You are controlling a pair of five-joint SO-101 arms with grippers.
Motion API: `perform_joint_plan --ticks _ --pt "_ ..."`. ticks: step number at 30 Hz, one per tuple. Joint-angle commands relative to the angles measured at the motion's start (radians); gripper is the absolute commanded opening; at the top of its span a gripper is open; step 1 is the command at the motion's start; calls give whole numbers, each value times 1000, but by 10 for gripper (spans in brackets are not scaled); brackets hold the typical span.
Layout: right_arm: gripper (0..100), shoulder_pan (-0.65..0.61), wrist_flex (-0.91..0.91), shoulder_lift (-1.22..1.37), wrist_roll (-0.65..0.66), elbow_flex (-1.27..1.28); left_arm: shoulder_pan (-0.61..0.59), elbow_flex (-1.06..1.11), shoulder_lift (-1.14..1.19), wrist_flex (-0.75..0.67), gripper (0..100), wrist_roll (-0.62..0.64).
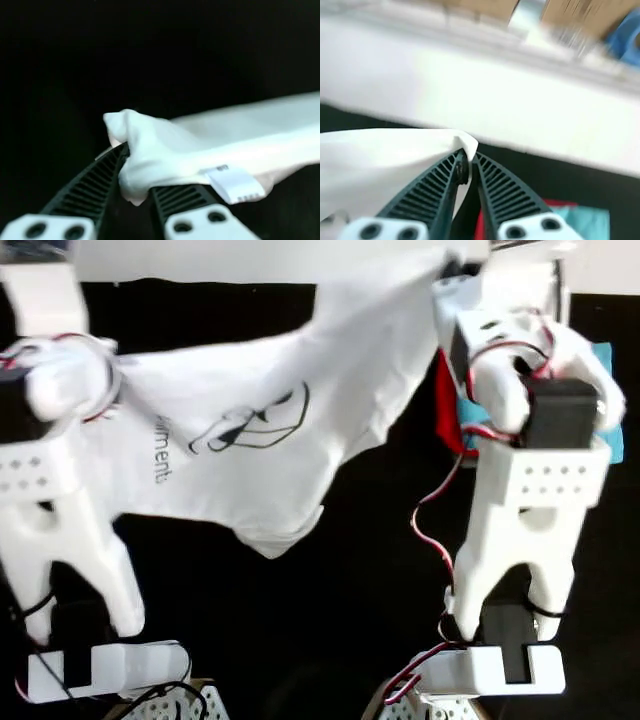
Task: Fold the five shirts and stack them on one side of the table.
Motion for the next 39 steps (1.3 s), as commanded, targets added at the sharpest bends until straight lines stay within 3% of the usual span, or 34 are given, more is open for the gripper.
perform_joint_plan --ticks 1,7,18,27,34,39 --pt "5 16 -19 -51 58 -171 -48 -137 -36 8 8 8" --pt "5 16 35 -51 127 -380 -68 -228 -104 8 8 9" --pt "5 18 110 -53 153 -631 -73 -85 -245 6 8 8" --pt "5 18 275 -53 153 -866 -73 -36 -414 8 8 6" --pt "5 16 265 -51 153 -885 -73 47 -486 5 8 6" --pt "5 13 101 -21 155 -725 -73 48 -433 0 8 6"
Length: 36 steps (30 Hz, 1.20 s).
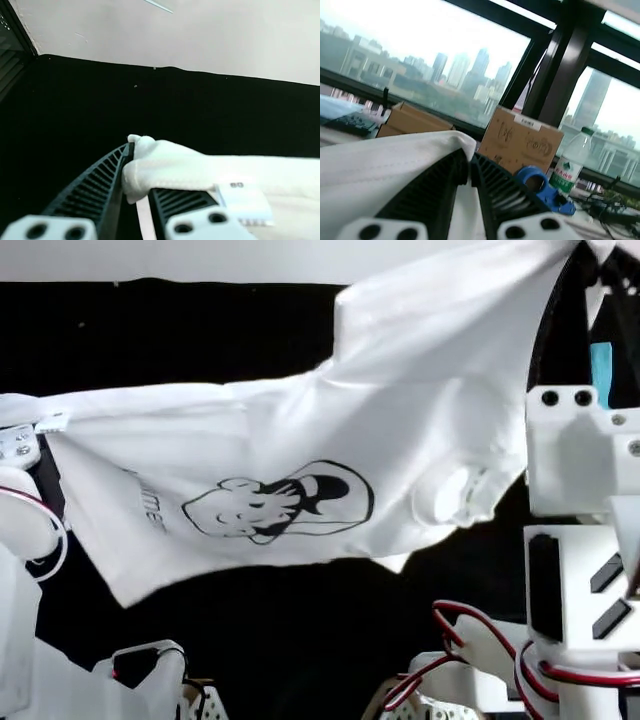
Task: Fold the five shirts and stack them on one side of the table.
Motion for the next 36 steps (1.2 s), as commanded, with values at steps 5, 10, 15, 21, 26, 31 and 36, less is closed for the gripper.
perform_joint_plan --ticks 5,10,15,21,26,31,36 --pt "5 -44 -242 44 12 377 -12 -1 223 -6 8 6" --pt "5 -122 -427 110 12 634 -47 -4 440 -127 8 5" --pt "5 -134 -605 213 12 740 -87 -7 611 -285 8 5" --pt "5 -134 -654 283 12 743 -73 -87 653 -311 8 5" --pt "5 -134 -633 360 9 748 -65 -87 754 -315 8 5" --pt "5 -134 -587 473 8 748 -65 -90 911 -376 8 5" --pt "5 -163 -527 610 8 748 -65 -91 1047 -479 8 6"
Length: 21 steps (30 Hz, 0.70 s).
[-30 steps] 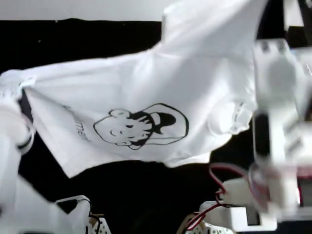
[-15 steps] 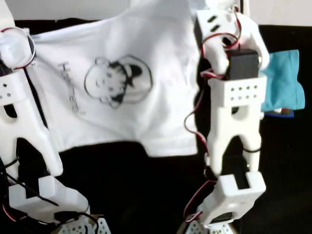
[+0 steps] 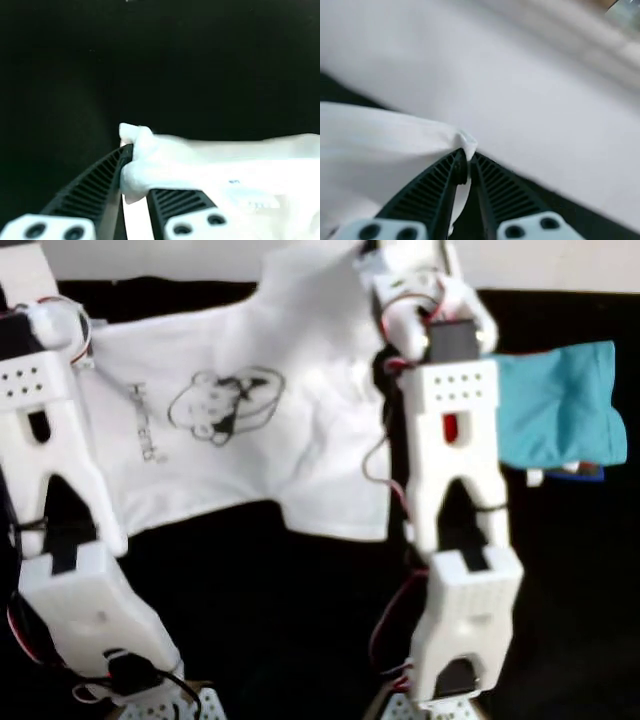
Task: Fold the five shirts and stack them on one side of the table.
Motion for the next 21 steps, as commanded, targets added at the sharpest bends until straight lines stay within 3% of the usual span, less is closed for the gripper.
perform_joint_plan --ticks 1,6,14,21 --pt "5 -30 31 62 5 1 7 -33 59 -83 8 5" --pt "5 -51 107 159 3 -7 21 -30 170 -104 8 5" --pt "5 -45 407 174 3 -7 30 -30 251 198 8 2" --pt "5 -47 653 174 3 -7 28 -28 292 351 8 -80"
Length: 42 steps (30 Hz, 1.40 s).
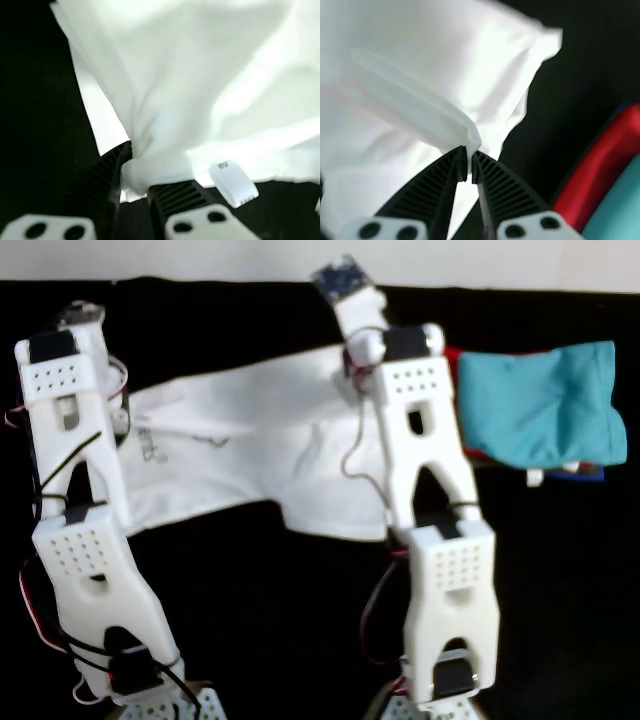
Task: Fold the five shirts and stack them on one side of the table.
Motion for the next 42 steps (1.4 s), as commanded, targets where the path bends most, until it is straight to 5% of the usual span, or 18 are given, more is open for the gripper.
perform_joint_plan --ticks 1,14,24,34,42 --pt "5 -2 88 -15 3 -7 13 -28 12 55 8 -32" --pt "5 -7 243 -67 -51 8 -22 -27 45 120 8 -35" --pt "5 -25 206 -297 -58 337 -18 191 -65 123 9 -95" --pt "5 -1 180 -312 -58 475 -64 556 -194 -158 9 -144" --pt "5 -1 176 -427 -20 530 -59 562 -189 -181 8 -144"
